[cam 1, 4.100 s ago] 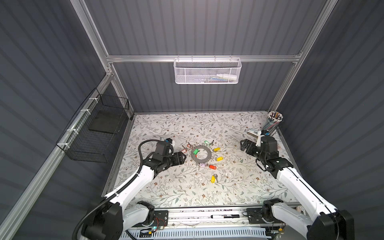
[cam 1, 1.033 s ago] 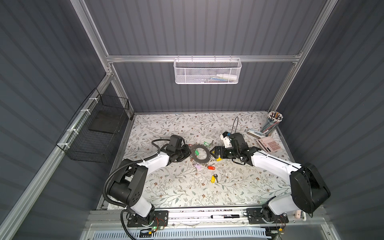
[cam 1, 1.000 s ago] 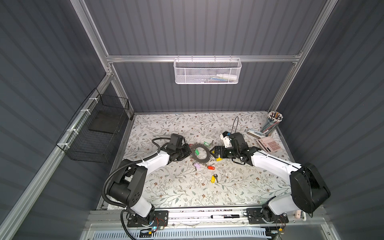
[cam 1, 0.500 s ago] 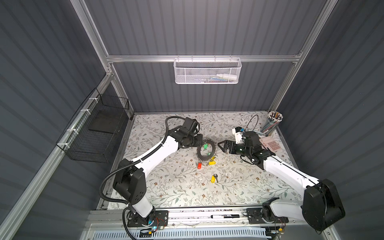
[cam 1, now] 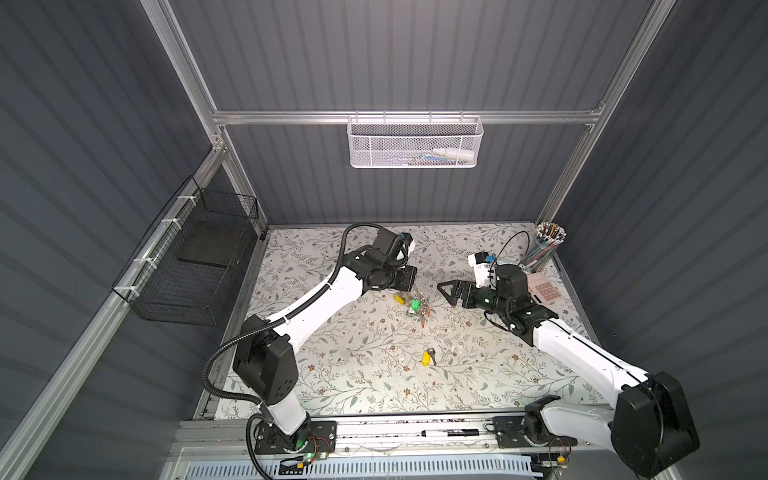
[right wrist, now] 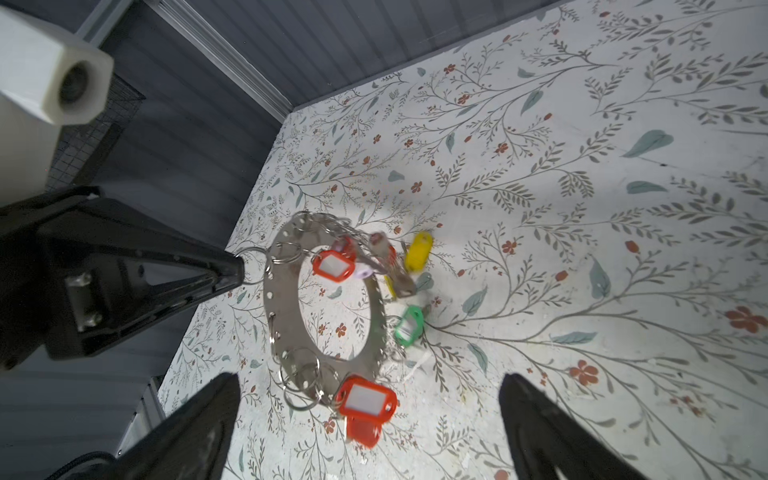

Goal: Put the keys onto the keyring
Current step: 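Lift the keyring plate with both grippers, raising it off the table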

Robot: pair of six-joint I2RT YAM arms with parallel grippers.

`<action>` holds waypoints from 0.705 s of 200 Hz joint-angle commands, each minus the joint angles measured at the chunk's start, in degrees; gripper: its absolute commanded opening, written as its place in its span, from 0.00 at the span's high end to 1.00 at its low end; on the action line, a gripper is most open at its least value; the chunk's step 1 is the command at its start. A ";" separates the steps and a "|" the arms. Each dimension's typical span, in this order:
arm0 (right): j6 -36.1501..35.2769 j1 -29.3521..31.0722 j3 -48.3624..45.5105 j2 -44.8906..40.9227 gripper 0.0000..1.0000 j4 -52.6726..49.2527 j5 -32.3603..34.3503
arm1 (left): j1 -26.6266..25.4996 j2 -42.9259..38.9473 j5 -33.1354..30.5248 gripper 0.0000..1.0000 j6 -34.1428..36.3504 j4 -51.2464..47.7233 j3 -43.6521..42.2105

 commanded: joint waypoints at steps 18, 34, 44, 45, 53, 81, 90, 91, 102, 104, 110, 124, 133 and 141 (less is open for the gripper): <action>-0.37 -0.44 -3.01 -0.10 0.05 13.03 -6.66 | -0.19 -5.02 4.84 1.00 2.23 12.31 -5.75; -0.04 -0.62 -3.14 -0.24 0.08 15.55 -8.45 | -0.24 -7.97 7.28 1.00 1.44 18.99 -11.44; 0.43 -0.74 -3.23 -0.71 0.09 17.01 -9.74 | -0.24 -9.72 8.23 1.00 0.90 22.99 -13.94; 0.43 -0.78 -3.21 -0.79 0.10 17.18 -9.83 | -0.24 -9.87 8.32 1.00 0.88 23.35 -14.25; 0.77 -0.73 -3.42 -1.38 0.09 18.45 -10.53 | -0.24 -11.28 9.39 1.00 0.47 26.30 -16.37; 1.69 -1.04 -2.60 -2.11 0.14 20.05 -13.27 | -0.24 -15.51 12.64 1.00 -2.53 37.70 -23.37; 2.53 -1.24 -2.05 -2.11 0.15 20.55 -14.52 | -0.24 -16.87 12.74 1.00 -3.39 40.77 -25.24; 2.53 -1.24 -2.05 -2.11 0.15 20.55 -14.52 | -0.24 -17.01 12.73 1.00 -3.51 41.12 -25.48; 3.62 -1.43 -1.57 -2.12 0.15 21.69 -16.18 | -0.24 -18.68 12.37 1.00 -4.94 44.98 -27.84; 3.79 -1.48 -1.53 -2.15 0.15 21.90 -16.60 | -0.24 -19.00 12.30 1.00 -5.19 45.55 -28.16; 4.20 -1.44 -1.28 -2.16 0.16 22.50 -17.42 | -0.24 -19.80 12.15 1.00 -5.87 47.68 -29.55; 4.90 -1.73 -0.71 -2.45 0.17 22.84 -18.44 | -0.24 -21.49 11.24 1.00 -7.02 51.49 -31.80; 5.46 -1.94 -0.33 -2.61 0.17 23.05 -19.04 | -0.24 -22.44 11.13 1.00 -7.24 53.18 -32.96; 5.82 -2.09 -0.15 -2.84 0.18 23.37 -19.61 | -0.23 -23.29 11.13 1.00 -7.47 54.91 -34.06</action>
